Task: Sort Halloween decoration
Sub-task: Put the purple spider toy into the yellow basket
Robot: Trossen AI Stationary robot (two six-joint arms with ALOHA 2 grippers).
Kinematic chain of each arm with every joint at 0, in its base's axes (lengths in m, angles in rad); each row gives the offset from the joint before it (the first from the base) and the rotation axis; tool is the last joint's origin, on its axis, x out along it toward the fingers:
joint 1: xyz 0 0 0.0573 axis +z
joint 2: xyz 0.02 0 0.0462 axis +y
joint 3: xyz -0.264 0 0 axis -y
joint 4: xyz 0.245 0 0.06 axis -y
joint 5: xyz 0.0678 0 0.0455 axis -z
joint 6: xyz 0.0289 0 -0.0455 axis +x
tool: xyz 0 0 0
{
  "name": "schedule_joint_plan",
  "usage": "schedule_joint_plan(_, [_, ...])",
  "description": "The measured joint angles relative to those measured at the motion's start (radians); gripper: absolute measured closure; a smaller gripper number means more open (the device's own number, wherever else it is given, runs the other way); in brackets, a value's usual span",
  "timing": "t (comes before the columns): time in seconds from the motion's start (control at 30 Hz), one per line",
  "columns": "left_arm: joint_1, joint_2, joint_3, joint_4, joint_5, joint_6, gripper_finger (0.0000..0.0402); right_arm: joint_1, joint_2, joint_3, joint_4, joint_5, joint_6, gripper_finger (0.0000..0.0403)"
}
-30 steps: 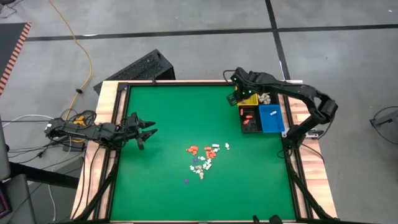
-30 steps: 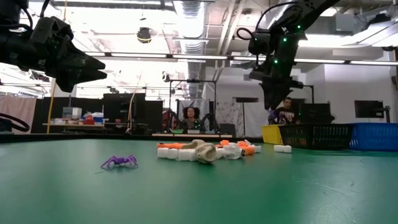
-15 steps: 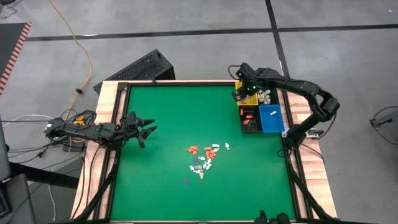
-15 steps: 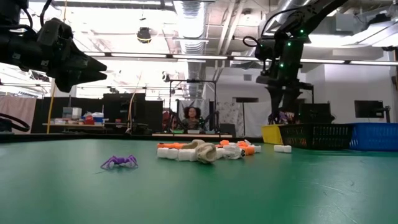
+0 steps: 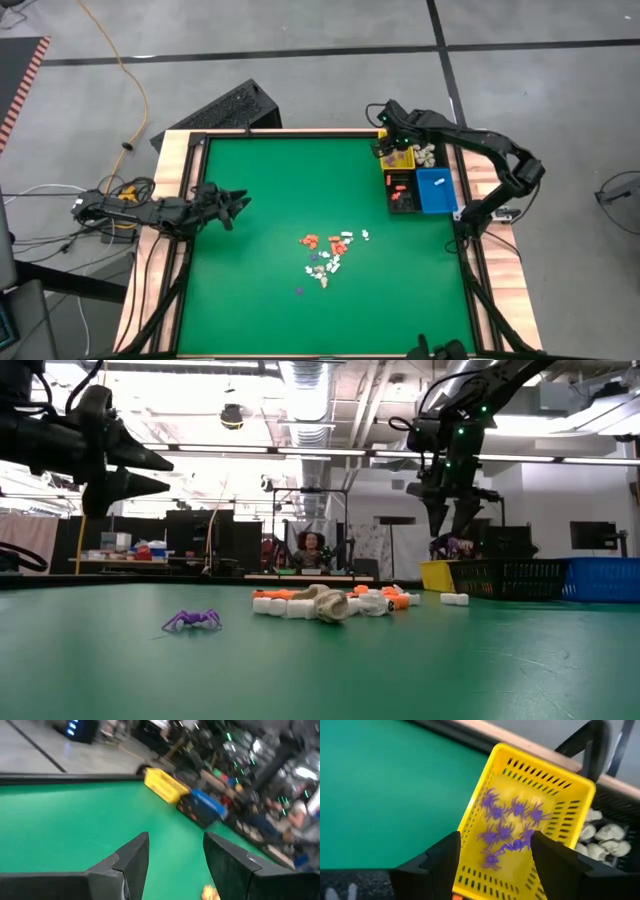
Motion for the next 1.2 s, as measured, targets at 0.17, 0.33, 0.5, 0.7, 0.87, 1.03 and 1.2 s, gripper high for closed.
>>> schedule_joint_plan(0.17, [0.001,0.0,0.0,0.048,-0.083,-0.184,0.0223,0.006,-0.004,0.0,0.01,-0.072,-0.008,0.0143])
schedule_joint_plan(0.33, [0.033,0.045,0.026,0.212,0.172,-0.163,0.0223,0.018,-0.021,0.0,0.062,-0.085,-0.019,0.0143])
schedule_joint_plan(0.5, [0.111,0.252,0.2,0.244,0.328,-0.082,0.0223,0.016,-0.028,0.0,0.069,-0.093,-0.015,0.0143])
schedule_joint_plan(0.7, [0.241,0.755,0.466,0.281,0.554,0.139,0.0223,0.007,-0.029,0.0,0.08,-0.113,0.035,0.0143])
schedule_joint_plan(0.87, [0.359,1.1,0.534,0.758,0.77,0.122,0.0223,-0.01,-0.055,0.0,0.125,-0.147,0.156,0.0143])
schedule_joint_plan(1.03, [0.452,1.392,0.579,1.076,0.785,0.055,0.0223,-0.039,-0.11,0.0,0.171,-0.112,0.289,0.0143])
schedule_joint_plan(1.2, [0.47,1.649,0.79,1.028,0.877,0.123,0.0223,-0.067,-0.158,0.0,0.158,-0.1,0.369,0.0143])
